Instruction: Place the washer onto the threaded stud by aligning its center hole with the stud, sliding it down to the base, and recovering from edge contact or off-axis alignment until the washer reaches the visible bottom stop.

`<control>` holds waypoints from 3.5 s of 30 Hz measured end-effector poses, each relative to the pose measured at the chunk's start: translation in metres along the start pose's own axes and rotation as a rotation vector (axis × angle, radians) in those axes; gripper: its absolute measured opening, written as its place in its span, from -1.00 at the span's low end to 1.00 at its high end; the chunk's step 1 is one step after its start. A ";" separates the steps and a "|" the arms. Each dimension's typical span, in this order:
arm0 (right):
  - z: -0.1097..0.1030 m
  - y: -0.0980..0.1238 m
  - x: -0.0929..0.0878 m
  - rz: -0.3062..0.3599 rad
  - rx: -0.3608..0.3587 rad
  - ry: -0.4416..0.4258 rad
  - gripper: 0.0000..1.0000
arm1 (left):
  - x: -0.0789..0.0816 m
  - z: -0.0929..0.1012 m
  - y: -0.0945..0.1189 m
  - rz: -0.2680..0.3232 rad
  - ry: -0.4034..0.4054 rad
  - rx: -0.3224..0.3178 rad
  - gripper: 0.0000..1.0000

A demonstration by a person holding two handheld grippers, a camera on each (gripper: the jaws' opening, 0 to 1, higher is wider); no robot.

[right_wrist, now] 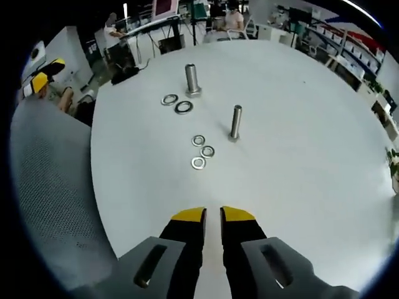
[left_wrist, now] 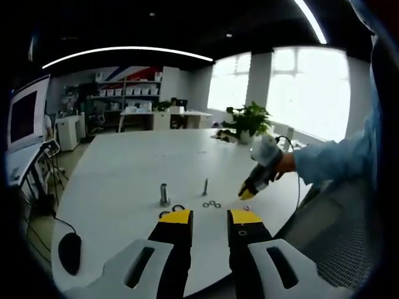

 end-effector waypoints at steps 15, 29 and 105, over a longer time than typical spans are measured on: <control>-0.008 -0.009 -0.014 -0.129 0.058 0.090 -0.77 | -0.001 0.000 0.000 -0.012 0.001 -0.001 -0.61; -0.005 -0.010 -0.011 -0.120 0.020 0.112 -0.89 | -0.001 0.000 -0.001 -0.018 0.003 -0.003 -0.62; 0.042 -0.009 0.124 -0.039 -0.041 0.165 -0.90 | 0.004 -0.002 -0.001 0.006 0.021 -0.001 -0.66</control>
Point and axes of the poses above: the point that each gripper's makers call its tool centre point, and the gripper's own axes: y roughly backward along the fingers, z roughly to its right, x roughly out of its top, the point moved 8 cm from there along y, roughly backward along the fingers, and after that the axes turned 1 degree about -y, right-handed, at the moved point
